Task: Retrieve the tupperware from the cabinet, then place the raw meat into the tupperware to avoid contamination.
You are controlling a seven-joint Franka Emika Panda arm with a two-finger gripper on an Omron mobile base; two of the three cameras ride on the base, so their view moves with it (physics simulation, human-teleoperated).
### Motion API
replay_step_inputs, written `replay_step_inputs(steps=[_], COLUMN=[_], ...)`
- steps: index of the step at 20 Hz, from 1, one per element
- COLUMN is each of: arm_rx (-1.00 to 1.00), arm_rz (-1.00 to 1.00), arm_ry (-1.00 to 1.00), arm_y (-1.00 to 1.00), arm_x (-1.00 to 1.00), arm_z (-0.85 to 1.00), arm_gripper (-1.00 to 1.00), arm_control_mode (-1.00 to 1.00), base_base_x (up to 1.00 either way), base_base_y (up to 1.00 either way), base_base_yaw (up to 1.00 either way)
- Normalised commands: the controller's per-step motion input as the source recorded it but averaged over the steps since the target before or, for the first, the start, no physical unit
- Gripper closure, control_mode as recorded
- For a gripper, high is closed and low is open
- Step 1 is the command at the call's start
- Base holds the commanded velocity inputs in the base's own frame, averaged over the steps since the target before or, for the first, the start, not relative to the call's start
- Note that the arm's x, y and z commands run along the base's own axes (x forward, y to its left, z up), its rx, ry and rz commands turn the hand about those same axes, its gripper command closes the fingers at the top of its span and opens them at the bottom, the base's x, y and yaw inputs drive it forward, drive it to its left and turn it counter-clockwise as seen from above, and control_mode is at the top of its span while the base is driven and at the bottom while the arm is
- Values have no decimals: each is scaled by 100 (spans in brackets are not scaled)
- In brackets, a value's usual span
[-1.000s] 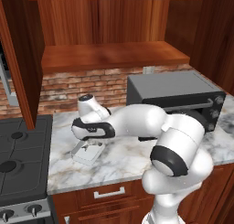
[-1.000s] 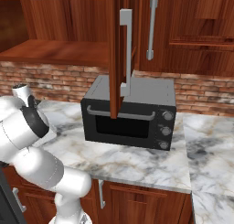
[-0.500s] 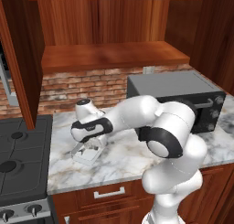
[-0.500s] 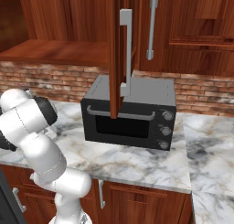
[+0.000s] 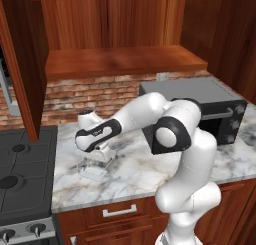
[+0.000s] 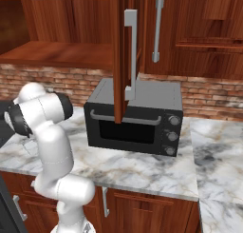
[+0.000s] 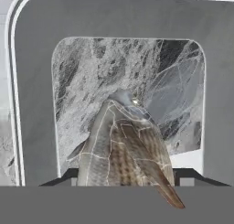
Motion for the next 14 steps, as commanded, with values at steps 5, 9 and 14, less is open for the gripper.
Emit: replay_step_inputs(steps=[5,9,14], arm_rx=[2,1,1], arm_rz=[3,2,0], arm_ry=[11,8,6], arm_y=[19,11,5], arm_x=[6,2,0], arm_z=[-25,-19,-14], arm_gripper=[-100,-100,-100], arm_control_mode=[-100,-100,-100], base_base_x=[0,0,0], base_base_y=[0,0,0], base_base_yaw=[0,0,0])
